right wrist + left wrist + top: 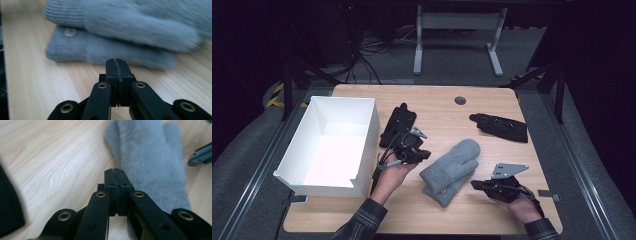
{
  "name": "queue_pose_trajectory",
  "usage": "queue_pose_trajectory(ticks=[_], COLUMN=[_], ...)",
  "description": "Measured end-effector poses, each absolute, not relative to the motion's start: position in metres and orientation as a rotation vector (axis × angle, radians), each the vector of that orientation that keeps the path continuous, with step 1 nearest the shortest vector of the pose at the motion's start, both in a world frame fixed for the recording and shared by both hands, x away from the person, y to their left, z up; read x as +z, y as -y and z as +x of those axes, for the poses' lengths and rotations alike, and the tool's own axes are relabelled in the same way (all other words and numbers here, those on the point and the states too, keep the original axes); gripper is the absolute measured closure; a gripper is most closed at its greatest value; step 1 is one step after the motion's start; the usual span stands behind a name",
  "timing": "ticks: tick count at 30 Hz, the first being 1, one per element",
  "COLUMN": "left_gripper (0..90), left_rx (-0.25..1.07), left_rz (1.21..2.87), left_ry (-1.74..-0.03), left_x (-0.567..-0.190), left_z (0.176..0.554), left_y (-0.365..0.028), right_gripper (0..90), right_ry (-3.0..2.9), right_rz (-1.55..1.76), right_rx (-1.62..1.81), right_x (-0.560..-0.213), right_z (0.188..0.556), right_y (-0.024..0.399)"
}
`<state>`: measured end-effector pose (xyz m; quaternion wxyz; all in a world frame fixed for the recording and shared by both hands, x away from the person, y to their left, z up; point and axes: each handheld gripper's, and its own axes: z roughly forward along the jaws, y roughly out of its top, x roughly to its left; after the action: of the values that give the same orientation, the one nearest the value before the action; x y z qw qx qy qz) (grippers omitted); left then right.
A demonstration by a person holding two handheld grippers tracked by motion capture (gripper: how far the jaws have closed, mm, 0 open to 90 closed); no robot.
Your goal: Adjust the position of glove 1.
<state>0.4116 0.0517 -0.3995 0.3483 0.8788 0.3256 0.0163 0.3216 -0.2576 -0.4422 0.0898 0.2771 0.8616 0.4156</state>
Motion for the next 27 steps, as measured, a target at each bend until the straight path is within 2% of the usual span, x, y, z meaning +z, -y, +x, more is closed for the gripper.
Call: queue_pose_trajectory(ticks=[6, 14, 27], left_gripper=[89.8, 89.8, 89.8], left_rx=[0.017, -0.097, -0.123], left_rz=[2.294, 2.305, 2.286], left_ry=[-0.885, -0.878, -0.796], left_x=[-0.415, -0.432, -0.414], left_z=[0.409, 0.407, 0.388], left_y=[-0.063, -0.06, -0.054], right_gripper=[90.0, 90.0, 90.0], right_ry=[-2.624, -2.686, -2.656], right_rz=[0.738, 0.665, 0.653], right_rx=[1.271, 1.295, 1.336], right_x=[-0.443, -0.447, -0.439], right_z=[0.319, 0.319, 0.312], right_y=[0.225, 0.191, 0.196])
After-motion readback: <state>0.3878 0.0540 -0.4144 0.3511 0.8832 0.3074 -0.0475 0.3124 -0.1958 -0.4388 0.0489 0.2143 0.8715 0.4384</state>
